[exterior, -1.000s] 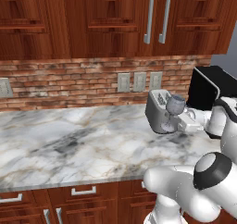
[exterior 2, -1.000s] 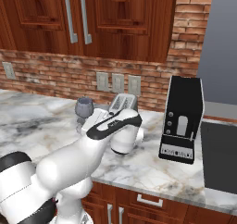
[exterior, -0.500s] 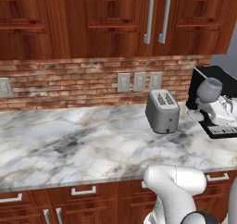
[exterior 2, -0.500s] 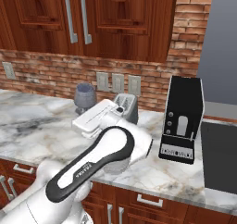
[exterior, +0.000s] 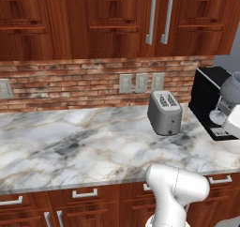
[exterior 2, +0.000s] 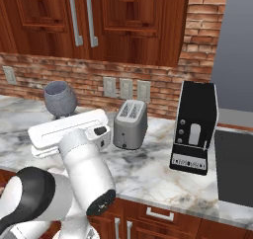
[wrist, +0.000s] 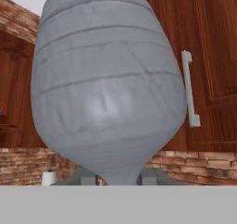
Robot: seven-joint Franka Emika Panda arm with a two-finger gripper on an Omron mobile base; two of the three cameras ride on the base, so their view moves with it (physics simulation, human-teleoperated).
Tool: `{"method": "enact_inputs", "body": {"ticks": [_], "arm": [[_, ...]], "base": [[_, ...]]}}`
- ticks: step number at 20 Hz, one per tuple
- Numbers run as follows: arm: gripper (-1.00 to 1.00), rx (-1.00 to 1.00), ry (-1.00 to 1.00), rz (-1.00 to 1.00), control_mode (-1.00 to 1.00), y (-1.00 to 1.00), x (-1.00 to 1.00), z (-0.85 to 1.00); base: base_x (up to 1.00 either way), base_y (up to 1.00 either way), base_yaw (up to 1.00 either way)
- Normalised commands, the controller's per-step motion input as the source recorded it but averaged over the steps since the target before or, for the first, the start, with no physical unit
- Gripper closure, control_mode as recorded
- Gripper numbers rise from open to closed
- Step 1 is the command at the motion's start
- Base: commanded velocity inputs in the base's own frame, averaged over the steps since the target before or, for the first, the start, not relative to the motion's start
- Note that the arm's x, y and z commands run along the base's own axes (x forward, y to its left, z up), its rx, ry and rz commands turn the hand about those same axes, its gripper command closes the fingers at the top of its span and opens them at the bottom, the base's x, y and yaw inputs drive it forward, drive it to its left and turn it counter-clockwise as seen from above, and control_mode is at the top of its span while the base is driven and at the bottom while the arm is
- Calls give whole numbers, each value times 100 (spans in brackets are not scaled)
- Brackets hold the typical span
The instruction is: Retrieve the wine glasses from the counter and place one next to each plate.
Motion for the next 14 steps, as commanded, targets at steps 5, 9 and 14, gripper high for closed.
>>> {"method": "enact_inputs", "body": {"ticks": [5,9,14], "arm": [[100,5,19,-50,-100,9,-63,44],[100,1,4,-34,-100,51,-36,2],[100,0,0,-11,-100,71,-1,-11]], "base": [[0,0,0],[0,0,0],[0,0,0]]}}
